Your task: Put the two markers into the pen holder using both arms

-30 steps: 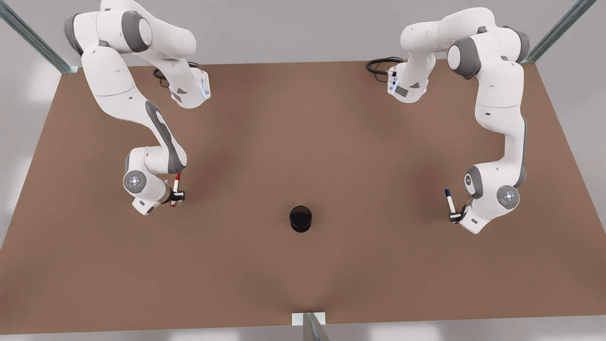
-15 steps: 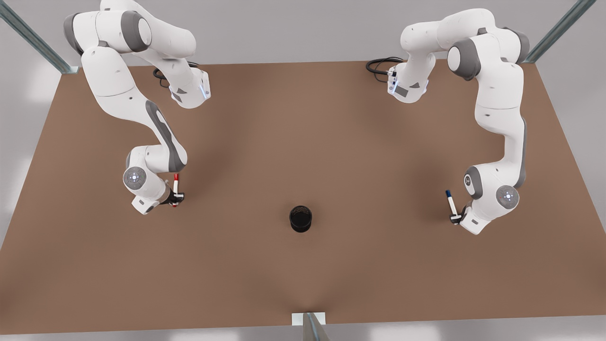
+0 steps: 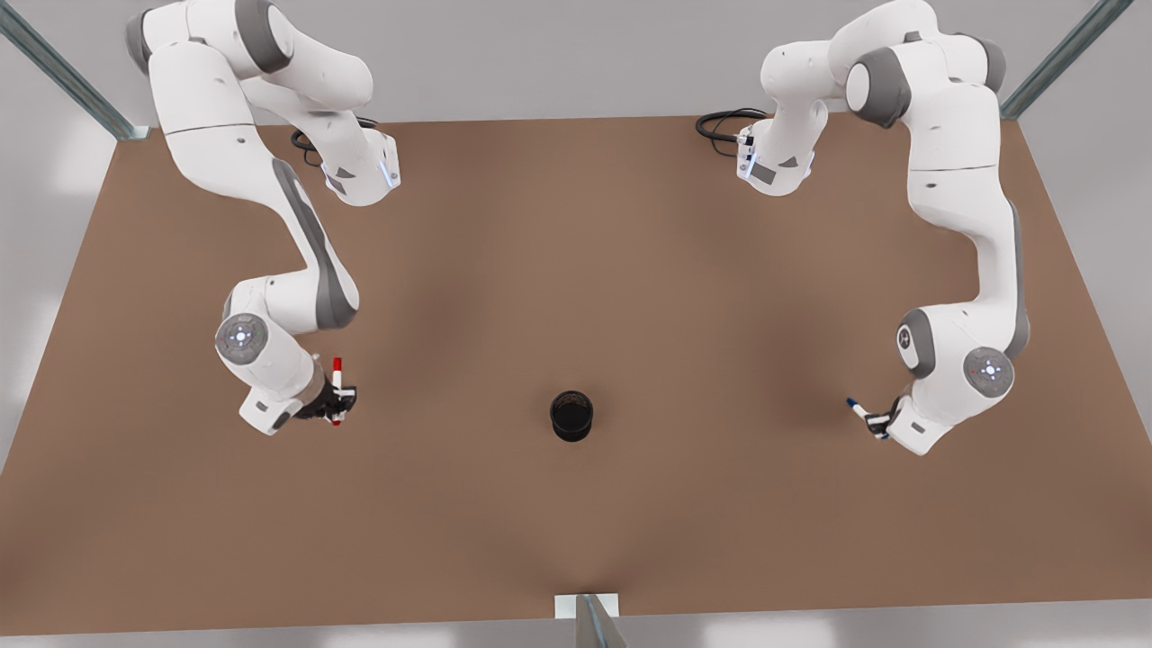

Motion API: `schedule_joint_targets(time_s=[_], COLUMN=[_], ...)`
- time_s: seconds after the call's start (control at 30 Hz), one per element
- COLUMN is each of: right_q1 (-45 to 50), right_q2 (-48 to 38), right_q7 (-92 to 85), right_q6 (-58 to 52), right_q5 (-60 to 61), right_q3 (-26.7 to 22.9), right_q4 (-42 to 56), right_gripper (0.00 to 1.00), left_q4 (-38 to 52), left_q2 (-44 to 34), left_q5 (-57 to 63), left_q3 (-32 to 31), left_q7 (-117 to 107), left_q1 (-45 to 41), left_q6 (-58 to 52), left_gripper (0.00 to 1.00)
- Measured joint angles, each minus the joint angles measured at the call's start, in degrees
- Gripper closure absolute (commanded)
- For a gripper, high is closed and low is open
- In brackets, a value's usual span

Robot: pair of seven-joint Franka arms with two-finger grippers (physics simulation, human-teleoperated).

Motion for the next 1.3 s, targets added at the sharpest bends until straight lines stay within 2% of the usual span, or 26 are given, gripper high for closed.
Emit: schedule_joint_targets(time_s=[0.13,0.2,0.33,0.53,0.63,0.7,0.8,0.9,1.03,1.2,1.23,1.27,1.3], right_q1=[0.7,2.0,12.1,25.0,32.9,34.2,34.2,34.5,33.9,31.4,31.0,30.5,30.2], right_q2=[0.1,0.4,4.0,18.3,30.9,34.2,34.8,33.2,31.8,26.3,25.6,24.5,23.6], right_q7=[0.3,1.1,4.0,9.0,10.7,11.4,12.2,12.9,15.6,19.0,19.6,20.3,20.9], right_q6=[-7.4,-9.4,-9.7,-1.4,2.8,5.4,9.2,14.5,22.2,30.5,32.0,33.4,34.5], right_q5=[0.0,-0.1,-0.2,-2.2,-5.0,-5.8,-6.6,-8.7,-18.2,-24.9,-25.7,-26.4,-26.9], right_q3=[4.1,8.1,10.1,9.1,2.3,0.6,-0.3,-0.5,-0.4,-0.5,-0.5,-0.5,-0.5], right_q4=[8.9,12.3,20.4,38.2,55.7,59.8,57.6,49.1,40.5,28.1,26.0,23.9,22.5], right_gripper=[0.79,0.79,0.79,0.79,0.79,0.79,0.79,0.79,0.79,0.79,0.42,0.00,0.00], left_q4=[0.0,0.0,0.0,1.4,2.6,3.2,3.4,3.3,3.2,3.2,3.2,3.2,3.2], left_q2=[-1.9,-3.2,-6.5,-11.1,-11.6,-11.7,-11.3,-11.2,-11.1,-11.1,-11.1,-11.1,-11.1], left_q5=[0.0,0.0,-0.1,-0.9,-1.3,-1.9,-2.5,-2.8,-3.0,-3.0,-3.0,-3.0,-3.0], left_q3=[0.0,0.0,-0.1,-0.6,-0.6,-0.8,-0.7,-0.7,-0.7,-0.7,-0.7,-0.7,-0.7], left_q7=[0.0,0.0,0.0,-0.3,-0.8,-1.1,-1.6,-1.9,-2.3,-2.6,-2.6,-2.7,-2.7], left_q1=[-0.2,-0.4,-1.4,-3.8,-5.2,-5.6,-5.6,-5.5,-5.5,-5.5,-5.5,-5.5,-5.5], left_q6=[-3.9,-5.7,-9.0,-13.7,-15.5,-16.7,-18.0,-18.7,-19.3,-19.8,-19.9,-20.0,-20.0], left_gripper=[0.79,0.79,0.79,0.79,0.79,0.79,0.79,0.79,0.79,0.79,0.79,0.79,0.79])
